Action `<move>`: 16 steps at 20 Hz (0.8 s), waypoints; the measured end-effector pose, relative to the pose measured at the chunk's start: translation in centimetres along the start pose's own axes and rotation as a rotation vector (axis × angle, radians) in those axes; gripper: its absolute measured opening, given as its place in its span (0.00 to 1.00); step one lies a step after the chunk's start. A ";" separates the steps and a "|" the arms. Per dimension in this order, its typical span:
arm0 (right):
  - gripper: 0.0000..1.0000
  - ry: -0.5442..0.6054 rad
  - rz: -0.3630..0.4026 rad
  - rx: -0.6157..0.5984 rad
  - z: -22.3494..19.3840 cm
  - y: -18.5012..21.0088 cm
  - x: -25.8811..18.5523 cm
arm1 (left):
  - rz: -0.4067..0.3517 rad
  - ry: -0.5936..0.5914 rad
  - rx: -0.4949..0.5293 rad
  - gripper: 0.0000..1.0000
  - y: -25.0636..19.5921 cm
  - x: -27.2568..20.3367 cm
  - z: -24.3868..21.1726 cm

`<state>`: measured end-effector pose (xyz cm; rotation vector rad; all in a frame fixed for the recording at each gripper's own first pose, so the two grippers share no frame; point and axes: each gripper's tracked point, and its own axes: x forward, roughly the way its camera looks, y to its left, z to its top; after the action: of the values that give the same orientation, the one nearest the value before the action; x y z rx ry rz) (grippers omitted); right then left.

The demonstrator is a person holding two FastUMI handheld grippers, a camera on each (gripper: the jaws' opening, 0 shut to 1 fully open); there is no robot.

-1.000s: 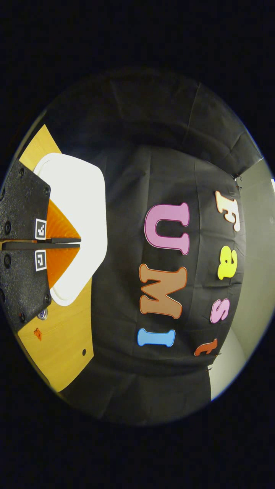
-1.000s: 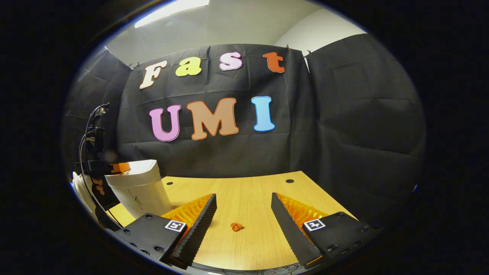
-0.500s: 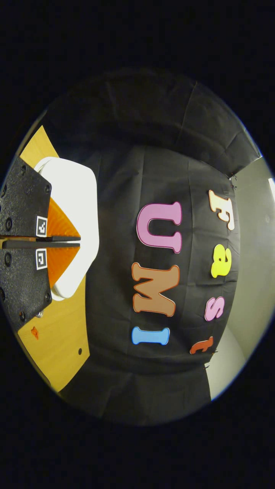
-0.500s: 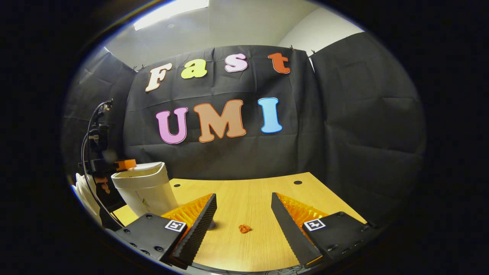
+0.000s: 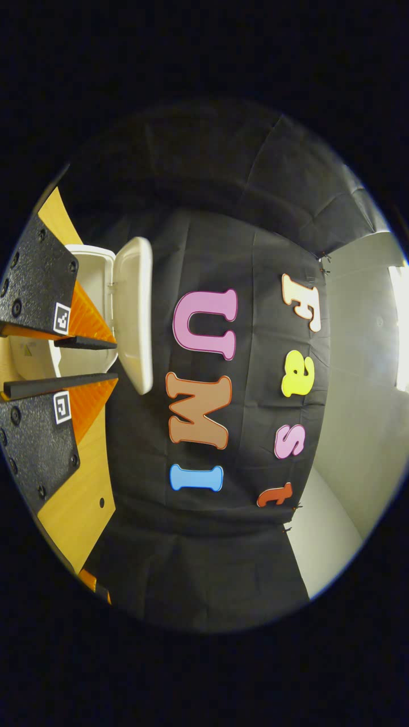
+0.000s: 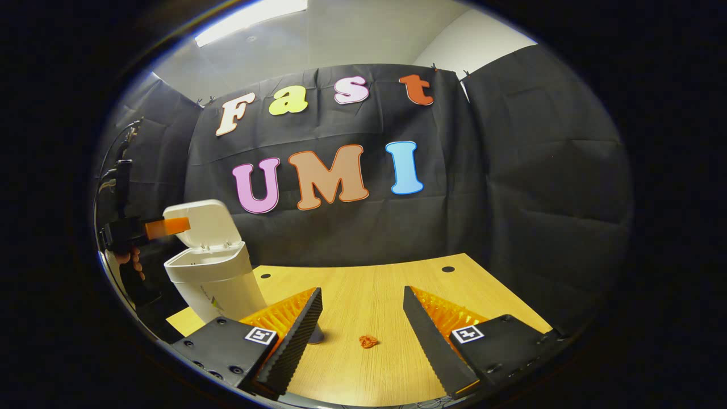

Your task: Press the lid of the desktop garbage bin to open it, pick up the crumpled paper on the desktop and throw it into the bin, then pick up the pop can on the desktop and drop it into the bin, and finally close the garbage bin lid.

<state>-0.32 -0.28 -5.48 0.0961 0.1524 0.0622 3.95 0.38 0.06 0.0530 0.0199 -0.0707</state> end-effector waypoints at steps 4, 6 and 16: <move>0.96 0.015 0.032 -0.021 -0.7 0.6 2.0 | -0.082 0.016 0.015 0.67 -2.6 -1.6 -1.5; 0.96 0.041 0.046 -0.045 -1.9 0.4 3.7 | -0.084 0.010 0.031 0.89 -3.1 -2.1 -1.6; 0.96 0.343 0.136 -0.129 -13.2 -0.7 14.1 | 0.053 0.050 0.053 0.89 -0.9 -4.9 -2.9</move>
<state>11.57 1.22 -20.67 -0.0339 0.4838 0.2240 -1.05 -0.04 -2.76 0.1084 0.0665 -0.0169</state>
